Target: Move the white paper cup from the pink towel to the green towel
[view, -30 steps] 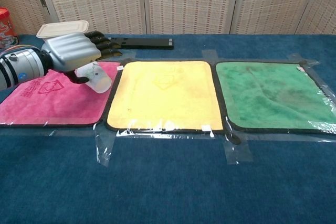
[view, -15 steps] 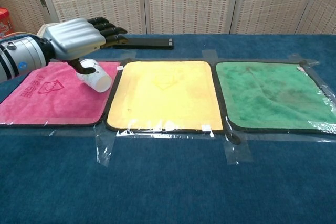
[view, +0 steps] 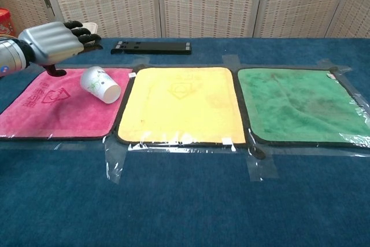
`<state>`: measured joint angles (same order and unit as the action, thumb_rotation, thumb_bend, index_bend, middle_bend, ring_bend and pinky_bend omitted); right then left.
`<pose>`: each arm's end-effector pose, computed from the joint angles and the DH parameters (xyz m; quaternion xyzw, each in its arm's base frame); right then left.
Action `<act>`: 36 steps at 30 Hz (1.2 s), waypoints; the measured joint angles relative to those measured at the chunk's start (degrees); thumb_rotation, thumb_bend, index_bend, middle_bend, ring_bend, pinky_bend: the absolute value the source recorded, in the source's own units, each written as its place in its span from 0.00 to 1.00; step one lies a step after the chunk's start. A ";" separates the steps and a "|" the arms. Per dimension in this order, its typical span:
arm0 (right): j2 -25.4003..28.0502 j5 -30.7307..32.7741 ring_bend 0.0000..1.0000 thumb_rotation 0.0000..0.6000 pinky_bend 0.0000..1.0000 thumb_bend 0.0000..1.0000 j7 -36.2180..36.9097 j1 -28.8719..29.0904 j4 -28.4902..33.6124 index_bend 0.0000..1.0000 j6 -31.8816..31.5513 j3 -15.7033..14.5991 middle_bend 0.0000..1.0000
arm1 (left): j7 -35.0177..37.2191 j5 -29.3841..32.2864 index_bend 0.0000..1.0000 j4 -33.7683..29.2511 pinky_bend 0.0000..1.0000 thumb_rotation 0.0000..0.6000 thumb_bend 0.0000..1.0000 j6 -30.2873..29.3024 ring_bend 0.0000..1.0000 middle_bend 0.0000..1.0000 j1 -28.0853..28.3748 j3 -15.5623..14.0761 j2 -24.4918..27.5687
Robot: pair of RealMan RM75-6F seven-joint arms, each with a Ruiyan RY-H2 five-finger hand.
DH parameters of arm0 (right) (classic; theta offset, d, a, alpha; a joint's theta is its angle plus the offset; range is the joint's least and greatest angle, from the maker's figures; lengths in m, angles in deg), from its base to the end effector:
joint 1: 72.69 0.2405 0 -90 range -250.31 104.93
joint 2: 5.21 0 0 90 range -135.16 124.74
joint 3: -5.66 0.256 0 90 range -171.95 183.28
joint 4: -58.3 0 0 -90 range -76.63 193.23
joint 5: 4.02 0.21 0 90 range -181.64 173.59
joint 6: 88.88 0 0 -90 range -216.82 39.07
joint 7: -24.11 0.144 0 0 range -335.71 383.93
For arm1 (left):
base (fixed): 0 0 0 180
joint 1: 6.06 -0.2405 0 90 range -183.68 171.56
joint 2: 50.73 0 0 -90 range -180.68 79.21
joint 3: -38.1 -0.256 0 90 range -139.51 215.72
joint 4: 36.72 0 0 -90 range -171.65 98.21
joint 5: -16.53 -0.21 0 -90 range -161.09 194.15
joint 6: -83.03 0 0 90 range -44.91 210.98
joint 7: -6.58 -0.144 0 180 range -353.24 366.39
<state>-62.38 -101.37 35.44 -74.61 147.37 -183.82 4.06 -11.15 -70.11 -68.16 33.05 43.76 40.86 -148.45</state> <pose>-0.3162 -0.1262 0.2015 0.6128 -0.3683 0.4214 0.5578 -0.2285 0.4524 0.0255 -0.8167 -0.0142 -0.1634 0.5532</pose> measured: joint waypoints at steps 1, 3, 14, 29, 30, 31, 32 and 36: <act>0.03 0.00 0.11 1.00 0.00 0.13 -0.08 -0.03 0.08 0.06 -0.04 -0.01 0.09 | 0.25 0.13 0.00 0.69 0.00 1.00 0.34 0.27 0.00 0.00 0.21 0.05 -0.58; 0.08 0.04 0.11 1.00 0.00 0.13 -0.17 -0.13 0.19 0.06 -0.13 -0.01 0.09 | 0.59 0.14 0.00 1.38 0.00 1.00 0.34 0.56 0.00 0.00 0.63 0.04 -1.35; -0.12 0.26 0.11 1.00 0.00 0.13 0.47 -0.39 -0.38 0.06 -0.44 0.01 0.09 | 0.05 -1.62 0.00 0.07 0.00 1.00 0.34 -0.02 0.00 0.00 3.45 -0.75 -3.99; -0.68 0.48 0.11 1.00 0.00 0.13 2.57 -0.60 -2.12 0.06 -0.90 0.14 0.09 | -4.21 -1.82 0.00 -9.77 0.00 1.00 0.34 -2.36 0.00 0.00 6.42 1.04 -4.16; -0.73 0.41 0.11 1.00 0.00 0.13 2.61 -0.56 -2.18 0.06 -0.89 0.15 0.09 | -4.55 -1.87 0.00 -10.64 0.00 1.00 0.34 -2.57 0.00 0.00 6.59 1.15 -4.08; -0.78 0.35 0.11 1.00 0.00 0.13 2.61 -0.52 -2.21 0.06 -0.88 0.16 0.09 | -5.04 -1.95 0.00 -11.80 0.00 1.00 0.34 -2.84 0.00 0.00 6.82 1.29 -3.96; -0.79 0.30 0.11 1.00 0.00 0.13 2.59 -0.50 -2.23 0.06 -0.88 0.16 0.09 | -5.40 -2.02 0.00 -12.66 0.00 1.00 0.34 -3.03 0.00 0.00 6.98 1.39 -3.86; -0.80 0.20 0.11 1.00 0.00 0.13 2.64 -0.48 -2.26 0.06 -1.00 0.19 0.09 | -7.02 -2.31 0.00 -16.19 0.00 1.00 0.34 -3.75 0.00 0.00 7.77 1.90 -3.30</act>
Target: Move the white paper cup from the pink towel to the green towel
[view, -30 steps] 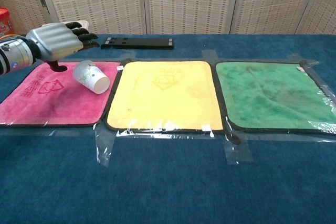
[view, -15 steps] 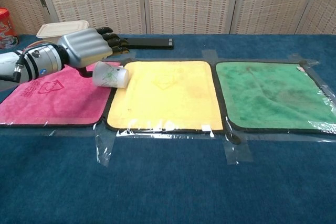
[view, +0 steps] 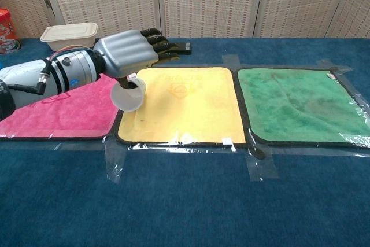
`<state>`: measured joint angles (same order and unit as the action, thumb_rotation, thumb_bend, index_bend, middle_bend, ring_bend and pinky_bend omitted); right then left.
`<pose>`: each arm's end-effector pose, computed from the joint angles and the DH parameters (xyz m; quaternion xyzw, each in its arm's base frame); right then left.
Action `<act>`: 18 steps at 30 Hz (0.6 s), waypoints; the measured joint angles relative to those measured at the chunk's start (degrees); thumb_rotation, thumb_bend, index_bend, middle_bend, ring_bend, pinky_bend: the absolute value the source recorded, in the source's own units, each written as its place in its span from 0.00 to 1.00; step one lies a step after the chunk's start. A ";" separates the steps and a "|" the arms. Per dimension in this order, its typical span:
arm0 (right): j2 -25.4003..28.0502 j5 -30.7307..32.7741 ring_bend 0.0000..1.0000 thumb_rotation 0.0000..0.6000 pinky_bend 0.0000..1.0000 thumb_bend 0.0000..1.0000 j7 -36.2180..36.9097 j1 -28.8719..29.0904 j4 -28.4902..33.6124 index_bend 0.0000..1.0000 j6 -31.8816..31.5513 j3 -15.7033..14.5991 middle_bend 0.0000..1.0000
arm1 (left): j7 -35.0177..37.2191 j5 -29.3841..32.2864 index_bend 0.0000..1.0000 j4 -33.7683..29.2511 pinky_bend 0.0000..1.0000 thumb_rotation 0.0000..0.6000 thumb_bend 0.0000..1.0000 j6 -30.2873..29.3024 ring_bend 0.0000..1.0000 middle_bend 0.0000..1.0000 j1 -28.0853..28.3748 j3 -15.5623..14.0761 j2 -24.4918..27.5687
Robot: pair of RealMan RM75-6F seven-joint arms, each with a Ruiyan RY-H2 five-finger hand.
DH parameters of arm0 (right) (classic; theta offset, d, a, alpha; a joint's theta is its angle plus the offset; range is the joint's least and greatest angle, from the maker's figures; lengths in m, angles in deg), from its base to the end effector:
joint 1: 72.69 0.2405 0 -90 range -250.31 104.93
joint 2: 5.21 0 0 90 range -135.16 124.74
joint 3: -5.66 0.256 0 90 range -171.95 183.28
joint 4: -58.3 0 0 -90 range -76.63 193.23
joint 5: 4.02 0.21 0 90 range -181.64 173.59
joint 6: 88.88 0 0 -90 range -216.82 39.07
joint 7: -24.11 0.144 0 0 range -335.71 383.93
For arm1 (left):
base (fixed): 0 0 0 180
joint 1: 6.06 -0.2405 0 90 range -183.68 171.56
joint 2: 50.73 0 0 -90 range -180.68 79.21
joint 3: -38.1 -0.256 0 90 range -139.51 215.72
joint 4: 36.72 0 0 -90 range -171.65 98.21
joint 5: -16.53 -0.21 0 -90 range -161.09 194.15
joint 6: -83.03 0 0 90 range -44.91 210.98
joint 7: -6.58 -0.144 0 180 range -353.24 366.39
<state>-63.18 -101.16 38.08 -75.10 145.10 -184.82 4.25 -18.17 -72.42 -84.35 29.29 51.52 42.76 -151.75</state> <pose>-0.3223 -0.1238 0.2037 0.6047 -0.3716 0.4304 0.5577 -0.1065 0.4164 -0.0494 -0.8451 0.0413 -0.2912 0.4465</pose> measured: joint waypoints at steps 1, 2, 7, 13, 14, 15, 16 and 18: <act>0.00 0.00 0.11 1.00 0.00 0.13 0.03 -0.02 -0.02 0.06 -0.03 0.00 0.09 | -0.46 -0.01 0.00 -1.01 0.00 1.00 0.34 -0.14 0.00 0.00 0.25 0.24 0.17; -0.01 -0.01 0.11 1.00 0.00 0.13 0.06 -0.04 -0.05 0.06 -0.08 -0.01 0.09 | -0.81 0.02 0.00 -1.73 0.00 1.00 0.34 -0.21 0.00 0.00 0.45 0.46 0.29; -0.07 0.09 0.11 1.00 0.00 0.13 0.40 -0.25 -0.29 0.06 -0.40 -0.01 0.09 | -2.70 0.79 0.00 -5.20 0.00 1.00 0.34 -0.10 0.00 0.00 1.59 1.95 0.61; -0.09 -0.05 0.11 1.00 0.00 0.13 0.51 -0.13 -0.36 0.06 -0.41 0.08 0.09 | -3.97 1.11 0.00 -8.59 0.00 1.00 0.34 -0.58 0.00 0.00 2.23 2.72 0.85; -0.07 -0.11 0.11 1.00 0.00 0.13 0.50 -0.10 -0.35 0.06 -0.42 0.09 0.09 | -3.94 1.07 0.00 -9.07 0.00 1.00 0.34 -0.90 0.00 0.00 2.19 2.77 1.08; -0.03 -0.11 0.11 1.00 0.00 0.13 0.48 -0.07 -0.34 0.06 -0.38 0.10 0.09 | -3.86 1.06 0.00 -9.47 0.00 1.00 0.34 -1.22 0.00 0.00 2.10 2.81 1.42; 0.00 -0.09 0.11 1.00 0.00 0.13 0.47 -0.05 -0.33 0.06 -0.35 0.10 0.09 | -3.75 1.07 0.00 -9.85 0.00 1.00 0.34 -1.63 0.00 0.00 1.90 2.84 1.97; 0.00 -0.12 0.11 1.00 0.00 0.13 0.53 0.02 -0.32 0.06 -0.32 0.13 0.09 | -3.54 1.23 0.00 -10.28 0.00 1.00 0.34 -2.14 0.00 0.00 1.38 2.87 2.98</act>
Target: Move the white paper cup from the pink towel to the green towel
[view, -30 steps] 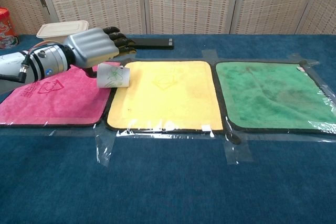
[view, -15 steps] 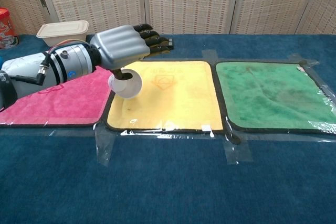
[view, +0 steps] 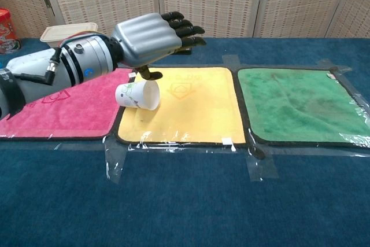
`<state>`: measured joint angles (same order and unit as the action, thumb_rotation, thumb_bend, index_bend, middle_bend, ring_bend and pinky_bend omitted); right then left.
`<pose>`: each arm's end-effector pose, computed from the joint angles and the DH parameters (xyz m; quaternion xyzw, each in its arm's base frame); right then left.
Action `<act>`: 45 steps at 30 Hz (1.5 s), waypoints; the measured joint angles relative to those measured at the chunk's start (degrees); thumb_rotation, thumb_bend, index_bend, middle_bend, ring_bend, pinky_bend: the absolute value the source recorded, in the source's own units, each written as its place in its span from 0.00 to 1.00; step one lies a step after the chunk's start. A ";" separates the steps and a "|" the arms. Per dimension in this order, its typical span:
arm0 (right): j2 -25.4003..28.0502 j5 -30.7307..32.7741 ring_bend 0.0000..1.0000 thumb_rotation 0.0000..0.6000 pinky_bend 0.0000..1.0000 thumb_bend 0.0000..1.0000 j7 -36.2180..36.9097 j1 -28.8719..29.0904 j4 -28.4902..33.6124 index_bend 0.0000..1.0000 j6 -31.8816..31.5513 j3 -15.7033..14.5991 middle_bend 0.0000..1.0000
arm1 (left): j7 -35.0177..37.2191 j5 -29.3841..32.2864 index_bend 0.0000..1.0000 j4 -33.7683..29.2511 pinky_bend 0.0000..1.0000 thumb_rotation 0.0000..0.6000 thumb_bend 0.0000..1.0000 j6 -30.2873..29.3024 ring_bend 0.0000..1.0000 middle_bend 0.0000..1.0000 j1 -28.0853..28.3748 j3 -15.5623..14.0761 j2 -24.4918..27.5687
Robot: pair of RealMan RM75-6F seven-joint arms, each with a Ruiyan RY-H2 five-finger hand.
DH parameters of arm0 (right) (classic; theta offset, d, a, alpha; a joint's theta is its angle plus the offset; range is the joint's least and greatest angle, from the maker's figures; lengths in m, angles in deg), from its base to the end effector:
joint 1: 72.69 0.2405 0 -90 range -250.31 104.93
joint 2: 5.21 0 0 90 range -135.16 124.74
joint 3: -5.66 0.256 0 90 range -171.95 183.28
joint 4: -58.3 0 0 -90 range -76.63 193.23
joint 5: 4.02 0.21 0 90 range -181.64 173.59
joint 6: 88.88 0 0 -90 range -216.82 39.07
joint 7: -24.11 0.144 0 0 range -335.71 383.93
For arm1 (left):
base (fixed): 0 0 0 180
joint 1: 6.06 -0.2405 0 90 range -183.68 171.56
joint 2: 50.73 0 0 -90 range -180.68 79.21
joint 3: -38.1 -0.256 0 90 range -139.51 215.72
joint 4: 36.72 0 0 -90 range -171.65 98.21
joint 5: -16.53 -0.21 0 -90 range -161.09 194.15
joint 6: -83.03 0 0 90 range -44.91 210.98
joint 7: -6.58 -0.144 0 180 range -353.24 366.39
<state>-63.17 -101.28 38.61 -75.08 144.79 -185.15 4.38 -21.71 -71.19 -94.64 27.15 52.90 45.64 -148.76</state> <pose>-0.3224 -0.1243 0.2051 0.6038 -0.3699 0.4343 0.5567 -0.0667 0.4019 -0.0413 -0.8319 0.0398 -0.3476 0.4307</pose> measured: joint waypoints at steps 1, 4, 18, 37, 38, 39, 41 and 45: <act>-0.01 -0.05 0.11 1.00 0.00 0.13 0.02 0.04 -0.01 0.06 0.01 0.01 0.09 | 0.17 0.20 0.00 -0.19 0.00 1.00 0.34 -0.30 0.00 0.00 -0.47 -0.01 0.76; -0.09 -0.15 0.11 1.00 0.00 0.13 0.11 0.23 -0.08 0.06 0.24 0.02 0.09 | 0.95 1.15 0.00 -0.34 0.00 1.00 0.34 -0.92 0.00 0.00 -2.07 -0.10 2.73; -0.12 -0.78 0.11 1.00 0.00 0.13 -0.36 1.21 0.47 0.06 1.10 0.06 0.09 | 3.77 3.29 0.00 3.15 0.00 1.00 0.34 -0.53 0.00 0.00 -7.52 -3.64 5.50; -0.03 -0.48 0.11 1.00 0.00 0.13 -0.04 0.47 0.10 0.06 0.08 -0.20 0.09 | 1.01 4.68 0.00 7.24 0.00 1.00 0.34 3.66 0.00 0.00 -6.14 -2.65 -1.98; -0.03 -0.47 0.11 1.00 0.00 0.13 -0.01 0.44 0.08 0.06 0.01 -0.19 0.09 | 1.01 4.80 0.00 6.78 0.00 1.00 0.34 3.71 0.00 0.00 -6.00 -2.44 -2.17; -0.02 -0.45 0.11 1.00 0.00 0.13 0.05 0.37 0.05 0.06 -0.11 -0.18 0.09 | 0.95 4.89 0.00 6.31 0.00 1.00 0.34 3.75 0.00 0.00 -5.82 -2.23 -2.37; 0.02 -0.41 0.11 1.00 0.00 0.13 0.18 0.24 -0.05 0.06 -0.34 -0.17 0.09 | 0.49 5.03 0.00 5.23 0.00 1.00 0.34 3.76 0.00 0.00 -5.20 -1.60 -2.94; 0.03 -0.16 0.11 1.00 0.00 0.13 0.64 -0.09 -0.46 0.06 -0.67 -0.19 0.09 | -1.05 5.39 0.00 3.95 0.00 1.00 0.34 3.91 0.00 0.00 -3.77 -0.31 -3.98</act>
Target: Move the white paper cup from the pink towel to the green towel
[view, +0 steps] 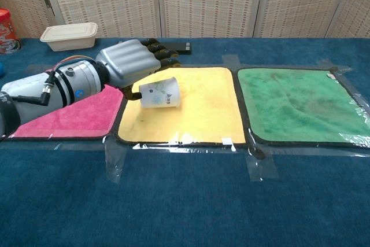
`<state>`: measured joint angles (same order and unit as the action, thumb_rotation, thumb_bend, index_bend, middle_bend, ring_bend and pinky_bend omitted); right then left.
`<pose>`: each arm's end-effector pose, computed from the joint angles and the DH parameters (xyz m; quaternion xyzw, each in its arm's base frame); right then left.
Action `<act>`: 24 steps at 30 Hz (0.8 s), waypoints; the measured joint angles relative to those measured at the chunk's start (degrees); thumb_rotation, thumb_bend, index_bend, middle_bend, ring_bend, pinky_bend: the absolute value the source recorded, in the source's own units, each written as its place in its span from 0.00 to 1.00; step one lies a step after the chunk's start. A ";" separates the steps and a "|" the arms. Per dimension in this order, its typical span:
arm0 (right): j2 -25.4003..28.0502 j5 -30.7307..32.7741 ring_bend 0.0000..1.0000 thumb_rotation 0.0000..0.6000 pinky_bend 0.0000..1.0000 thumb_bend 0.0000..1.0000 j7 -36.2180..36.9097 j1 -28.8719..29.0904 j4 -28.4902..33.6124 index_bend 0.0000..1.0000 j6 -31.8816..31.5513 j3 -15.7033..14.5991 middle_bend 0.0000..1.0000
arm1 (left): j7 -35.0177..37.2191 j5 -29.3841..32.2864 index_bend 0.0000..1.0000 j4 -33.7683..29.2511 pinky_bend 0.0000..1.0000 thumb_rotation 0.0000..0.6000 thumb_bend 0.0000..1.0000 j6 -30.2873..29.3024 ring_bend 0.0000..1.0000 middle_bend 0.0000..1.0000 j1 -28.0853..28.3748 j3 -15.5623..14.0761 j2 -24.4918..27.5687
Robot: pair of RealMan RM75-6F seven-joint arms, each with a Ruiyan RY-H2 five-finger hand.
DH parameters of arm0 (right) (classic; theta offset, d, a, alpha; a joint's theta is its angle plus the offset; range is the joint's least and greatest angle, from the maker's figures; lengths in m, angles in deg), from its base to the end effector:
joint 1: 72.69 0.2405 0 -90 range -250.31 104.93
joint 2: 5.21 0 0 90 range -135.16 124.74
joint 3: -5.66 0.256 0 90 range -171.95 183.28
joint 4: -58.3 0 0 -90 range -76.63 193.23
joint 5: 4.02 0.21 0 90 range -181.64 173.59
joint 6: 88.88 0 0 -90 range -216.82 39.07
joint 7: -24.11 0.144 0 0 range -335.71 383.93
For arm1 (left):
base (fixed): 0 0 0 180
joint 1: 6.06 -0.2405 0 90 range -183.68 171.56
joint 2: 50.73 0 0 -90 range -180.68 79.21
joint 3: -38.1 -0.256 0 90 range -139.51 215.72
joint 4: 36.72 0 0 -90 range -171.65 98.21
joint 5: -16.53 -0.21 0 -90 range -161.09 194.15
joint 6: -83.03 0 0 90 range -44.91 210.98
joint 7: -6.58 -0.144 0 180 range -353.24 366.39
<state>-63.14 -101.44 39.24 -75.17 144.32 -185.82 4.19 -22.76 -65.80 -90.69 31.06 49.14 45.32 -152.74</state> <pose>-0.3229 -0.1229 0.2068 0.6032 -0.3684 0.4376 0.5558 -0.1065 0.3999 -0.0638 -0.8422 -0.0327 -0.2971 0.4488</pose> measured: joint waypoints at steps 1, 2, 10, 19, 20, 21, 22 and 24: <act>-0.03 0.08 0.11 1.00 0.00 0.13 0.13 -0.06 -0.12 0.06 -0.04 0.00 0.09 | -0.54 0.17 0.00 -0.24 0.00 1.00 0.34 0.15 0.00 0.00 0.41 0.35 -0.25; -0.05 0.15 0.11 1.00 0.00 0.13 0.28 -0.11 -0.25 0.06 -0.07 -0.01 0.09 | -0.96 0.35 0.00 -0.41 0.00 1.00 0.34 0.29 0.00 0.00 0.72 0.64 -0.43; -0.14 0.46 0.11 1.00 0.00 0.13 0.94 -0.32 -0.94 0.06 -0.31 0.14 0.09 | -4.00 2.96 0.00 -1.71 0.00 1.00 0.34 1.75 0.00 0.00 2.96 3.13 -1.99; -0.09 0.03 0.11 1.00 0.00 0.13 0.61 -0.07 -0.68 0.06 -0.06 0.10 0.09 | -5.99 3.50 0.00 -4.17 0.00 1.00 0.34 1.75 0.00 0.00 4.08 3.35 -2.63; -0.08 0.01 0.11 1.00 0.00 0.13 0.59 -0.10 -0.66 0.06 -0.10 0.08 0.09 | -6.17 3.62 0.00 -4.38 0.00 1.00 0.34 1.69 0.00 0.00 4.11 3.40 -2.57; -0.06 0.02 0.11 1.00 0.00 0.13 0.60 -0.15 -0.65 0.06 -0.18 0.09 0.09 | -6.26 3.76 0.00 -4.61 0.00 1.00 0.34 1.59 0.00 0.00 4.10 3.48 -2.43; -0.06 0.06 0.11 1.00 0.00 0.13 0.64 -0.18 -0.67 0.06 -0.24 0.10 0.09 | -6.23 3.98 0.00 -4.98 0.00 1.00 0.34 1.41 0.00 0.00 4.00 3.60 -2.22; -0.02 0.08 0.11 1.00 0.00 0.13 0.76 -0.23 -0.71 0.06 -0.34 0.12 0.09 | -6.01 4.30 0.00 -5.74 0.00 1.00 0.34 1.10 0.00 0.00 3.72 3.73 -1.72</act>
<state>-63.16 -101.36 40.00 -75.40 143.61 -186.16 4.31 -28.77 -61.50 -96.43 32.16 52.86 49.05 -154.46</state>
